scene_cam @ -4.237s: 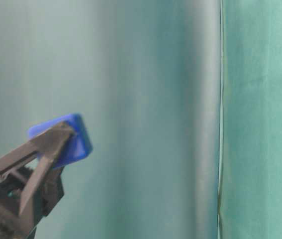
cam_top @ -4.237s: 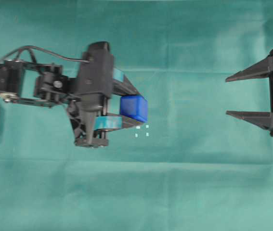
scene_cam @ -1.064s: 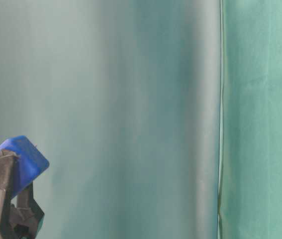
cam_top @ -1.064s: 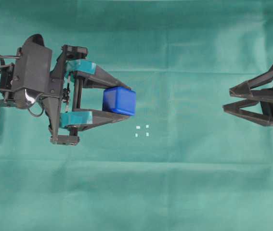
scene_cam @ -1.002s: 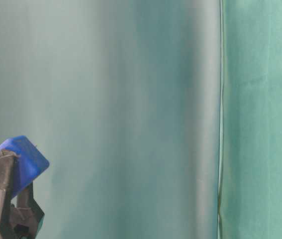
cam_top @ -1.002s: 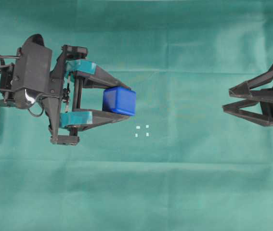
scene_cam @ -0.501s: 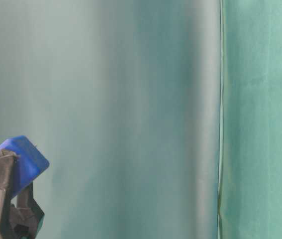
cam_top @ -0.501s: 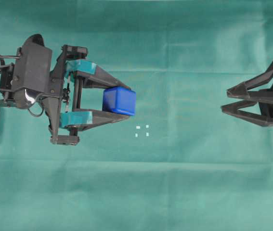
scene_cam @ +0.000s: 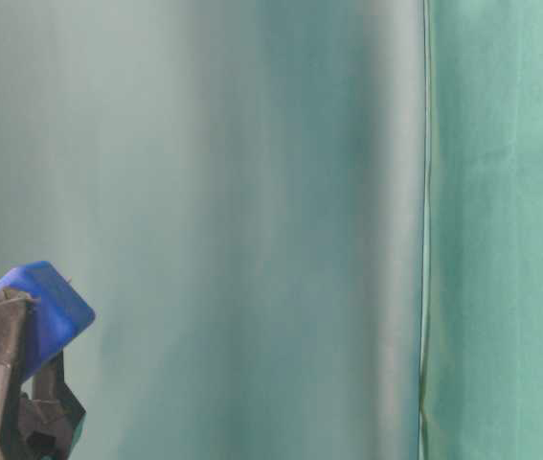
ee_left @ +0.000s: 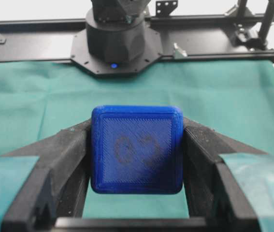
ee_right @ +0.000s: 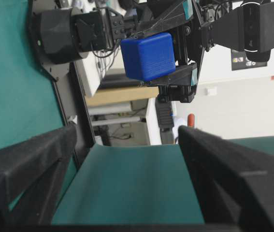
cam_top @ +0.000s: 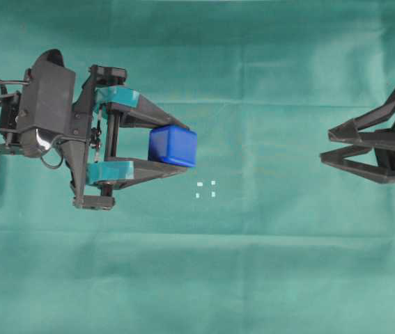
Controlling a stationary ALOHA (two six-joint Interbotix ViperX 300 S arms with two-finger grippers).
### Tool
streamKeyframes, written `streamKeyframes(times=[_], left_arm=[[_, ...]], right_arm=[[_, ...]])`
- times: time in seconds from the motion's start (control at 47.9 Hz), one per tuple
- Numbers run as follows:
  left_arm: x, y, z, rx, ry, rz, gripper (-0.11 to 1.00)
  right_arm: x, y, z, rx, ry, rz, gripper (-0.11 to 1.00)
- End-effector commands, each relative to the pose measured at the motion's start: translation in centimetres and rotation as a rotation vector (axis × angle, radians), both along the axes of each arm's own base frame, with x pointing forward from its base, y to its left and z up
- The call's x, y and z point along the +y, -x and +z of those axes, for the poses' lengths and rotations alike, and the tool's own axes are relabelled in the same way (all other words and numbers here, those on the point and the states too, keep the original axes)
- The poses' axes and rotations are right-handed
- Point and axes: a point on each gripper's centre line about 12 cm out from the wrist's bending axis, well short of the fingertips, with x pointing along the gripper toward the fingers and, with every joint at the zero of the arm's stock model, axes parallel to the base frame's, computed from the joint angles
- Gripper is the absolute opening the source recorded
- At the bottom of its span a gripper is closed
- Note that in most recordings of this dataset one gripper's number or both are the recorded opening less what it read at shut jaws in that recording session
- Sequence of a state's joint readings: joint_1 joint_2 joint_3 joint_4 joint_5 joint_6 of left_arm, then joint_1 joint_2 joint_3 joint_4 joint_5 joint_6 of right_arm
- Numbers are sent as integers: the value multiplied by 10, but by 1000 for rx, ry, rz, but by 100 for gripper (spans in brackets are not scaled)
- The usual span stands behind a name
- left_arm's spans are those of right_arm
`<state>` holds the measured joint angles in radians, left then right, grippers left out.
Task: Handover the blue block to the right arm after grasping it with the left arm, then place it in the designated position.
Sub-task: 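Open the right gripper and move it toward the held cube, then close the right gripper on the cube beside the left gripper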
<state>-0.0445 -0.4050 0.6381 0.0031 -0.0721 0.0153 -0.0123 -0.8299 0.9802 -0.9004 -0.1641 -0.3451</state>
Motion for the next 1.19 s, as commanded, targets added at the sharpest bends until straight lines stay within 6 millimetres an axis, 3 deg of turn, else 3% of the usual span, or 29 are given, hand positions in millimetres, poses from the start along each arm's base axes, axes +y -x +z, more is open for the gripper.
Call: streamKeyframes(times=[0.0, 0.355, 0.564, 0.835, 1.169], left_arm=[[-1, 0, 10, -29, 4, -1, 47], [-1, 0, 10, -29, 4, -1, 47], [-1, 0, 10, -29, 4, -1, 47], [-1, 0, 10, -23, 4, -1, 47], [-1, 0, 10, -23, 4, -2, 47]], right_arm=[[1, -1, 11, -29, -2, 9, 92], [2, -4, 11, -29, -3, 17, 92], [4, -18, 14, -17, -5, 28, 92], [3, -48, 25, -3, -4, 28, 92], [3, -102, 33, 25, 3, 29, 92]])
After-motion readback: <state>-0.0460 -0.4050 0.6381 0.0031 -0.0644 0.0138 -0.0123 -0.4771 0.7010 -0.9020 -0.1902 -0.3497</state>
